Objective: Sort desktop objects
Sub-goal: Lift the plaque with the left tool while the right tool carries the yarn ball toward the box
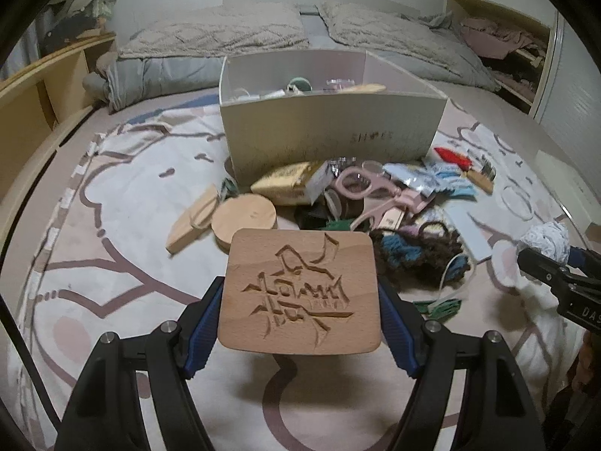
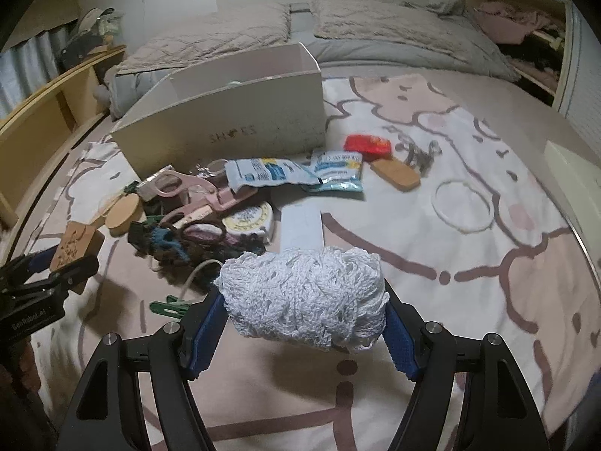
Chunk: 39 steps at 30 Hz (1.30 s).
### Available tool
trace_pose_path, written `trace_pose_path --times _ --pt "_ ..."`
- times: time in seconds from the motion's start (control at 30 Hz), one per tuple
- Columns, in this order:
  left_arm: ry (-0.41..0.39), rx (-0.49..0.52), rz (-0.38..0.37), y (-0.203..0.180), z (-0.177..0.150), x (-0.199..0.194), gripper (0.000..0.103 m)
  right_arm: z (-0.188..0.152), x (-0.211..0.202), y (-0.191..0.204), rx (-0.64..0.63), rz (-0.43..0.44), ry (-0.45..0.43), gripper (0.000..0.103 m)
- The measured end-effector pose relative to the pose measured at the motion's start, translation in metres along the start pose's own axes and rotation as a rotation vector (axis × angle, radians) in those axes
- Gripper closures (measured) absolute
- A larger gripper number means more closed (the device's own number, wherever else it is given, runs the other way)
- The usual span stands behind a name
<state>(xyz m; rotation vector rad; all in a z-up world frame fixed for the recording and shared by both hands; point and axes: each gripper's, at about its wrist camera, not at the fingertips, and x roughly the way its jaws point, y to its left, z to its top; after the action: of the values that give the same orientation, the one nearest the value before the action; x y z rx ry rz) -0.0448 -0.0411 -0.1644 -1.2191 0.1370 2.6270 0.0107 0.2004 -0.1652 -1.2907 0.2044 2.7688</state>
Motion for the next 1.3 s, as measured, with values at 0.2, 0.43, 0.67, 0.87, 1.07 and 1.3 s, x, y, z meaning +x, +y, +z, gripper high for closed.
trace_pose_path --times 0.2,0.43,0.67,0.87,1.07,1.3 --pt "-0.045 -0.011 0.006 0.003 0.016 -0.024 0.027 0.017 -0.017 -0.002 0.003 0.06 -0.042 0.028" --pt "-0.099 -0.023 0.008 0.003 0.038 -0.044 0.027 0.042 -0.029 0.004 -0.084 0.058 -0.091 0.028" --pt "-0.142 -0.031 -0.001 -0.002 0.061 -0.058 0.027 0.075 -0.042 0.011 -0.176 0.058 -0.159 0.028" --pt "-0.172 -0.056 -0.007 -0.003 0.084 -0.064 0.027 0.103 -0.05 0.018 -0.219 0.08 -0.188 0.028" --pt "-0.221 -0.071 0.028 -0.004 0.115 -0.071 0.027 0.127 -0.056 0.028 -0.251 0.103 -0.219 0.028" --pt "-0.27 -0.091 0.048 0.001 0.146 -0.077 0.027 0.16 -0.06 0.039 -0.285 0.124 -0.255 0.028"
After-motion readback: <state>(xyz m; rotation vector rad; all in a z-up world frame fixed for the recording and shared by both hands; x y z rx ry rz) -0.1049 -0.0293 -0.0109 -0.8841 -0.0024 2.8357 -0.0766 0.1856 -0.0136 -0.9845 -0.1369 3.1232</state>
